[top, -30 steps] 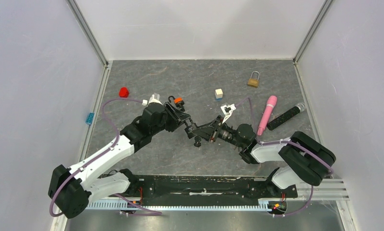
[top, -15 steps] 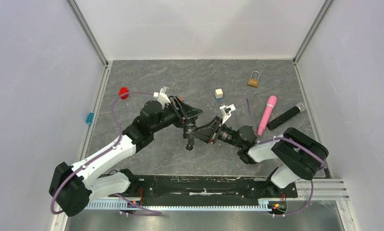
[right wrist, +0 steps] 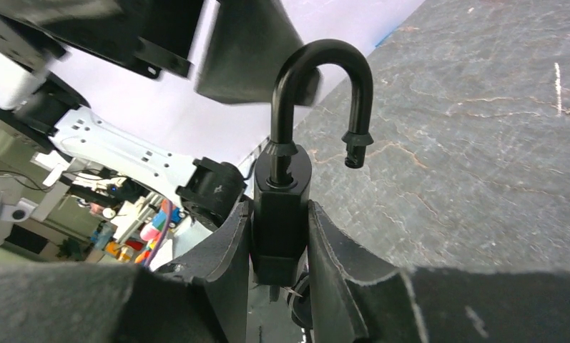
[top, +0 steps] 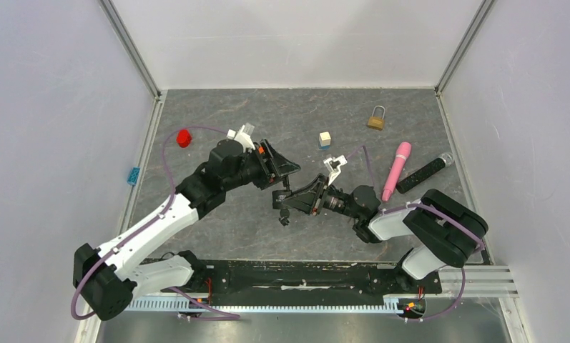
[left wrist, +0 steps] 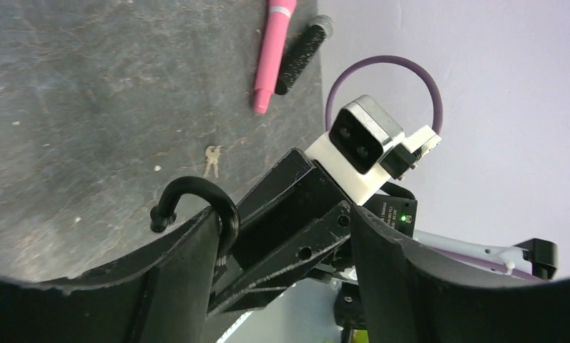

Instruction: Unlock with the key

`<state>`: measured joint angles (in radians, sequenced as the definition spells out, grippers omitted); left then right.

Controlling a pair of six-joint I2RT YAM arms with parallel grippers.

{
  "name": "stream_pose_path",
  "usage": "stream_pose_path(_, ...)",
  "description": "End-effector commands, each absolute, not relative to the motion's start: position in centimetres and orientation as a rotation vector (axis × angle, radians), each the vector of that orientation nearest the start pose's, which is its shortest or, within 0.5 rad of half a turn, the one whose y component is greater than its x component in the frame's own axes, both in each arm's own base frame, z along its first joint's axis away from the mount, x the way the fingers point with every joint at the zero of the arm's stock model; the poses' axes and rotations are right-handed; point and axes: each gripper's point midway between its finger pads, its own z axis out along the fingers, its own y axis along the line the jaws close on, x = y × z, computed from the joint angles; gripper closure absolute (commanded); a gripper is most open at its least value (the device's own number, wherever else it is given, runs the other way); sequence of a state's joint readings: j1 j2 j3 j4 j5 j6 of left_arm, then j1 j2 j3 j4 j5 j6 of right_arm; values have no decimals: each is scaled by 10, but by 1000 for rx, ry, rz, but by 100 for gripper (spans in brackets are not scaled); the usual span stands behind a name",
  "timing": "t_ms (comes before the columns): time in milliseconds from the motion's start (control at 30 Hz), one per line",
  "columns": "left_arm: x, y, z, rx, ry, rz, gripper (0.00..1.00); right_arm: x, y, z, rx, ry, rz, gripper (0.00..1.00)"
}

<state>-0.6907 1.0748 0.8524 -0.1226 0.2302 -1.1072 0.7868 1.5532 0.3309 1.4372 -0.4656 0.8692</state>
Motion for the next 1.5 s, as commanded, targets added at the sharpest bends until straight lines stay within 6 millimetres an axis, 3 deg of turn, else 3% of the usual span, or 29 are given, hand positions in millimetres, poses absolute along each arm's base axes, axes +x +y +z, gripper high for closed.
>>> stream_pose_path(0, 232, -267, 256, -189, 2249, -1100, 26, 196, 339, 207, -436, 1474, 1582, 100)
stream_pose_path(200, 224, -253, 223, -187, 2455, -902, 24, 200, 338, 202, -462, 1491, 1519, 100)
stream_pose_path(533, 235, -263, 187, -210, 2564, -831, 21, 198, 345, 199, -523, 1501, 1458, 100)
stream_pose_path(867, 237, -287, 171, -170, 2588, -947, 25, 189, 349, 210, -550, 1457, 1512, 100)
stream_pose_path(1100, 234, -298, 178, -114, 2509, -1086, 32, 175, 351, 225, -551, 1384, 1639, 100)
stream_pose_path(1333, 231, -296, 205, -36, 2367, -1168, 44, 169, 350, 232, -559, 1353, 1692, 100)
stream_pose_path(1467, 232, -276, 207, -62, 2407, -1014, 34, 173, 349, 227, -558, 1371, 1656, 100)
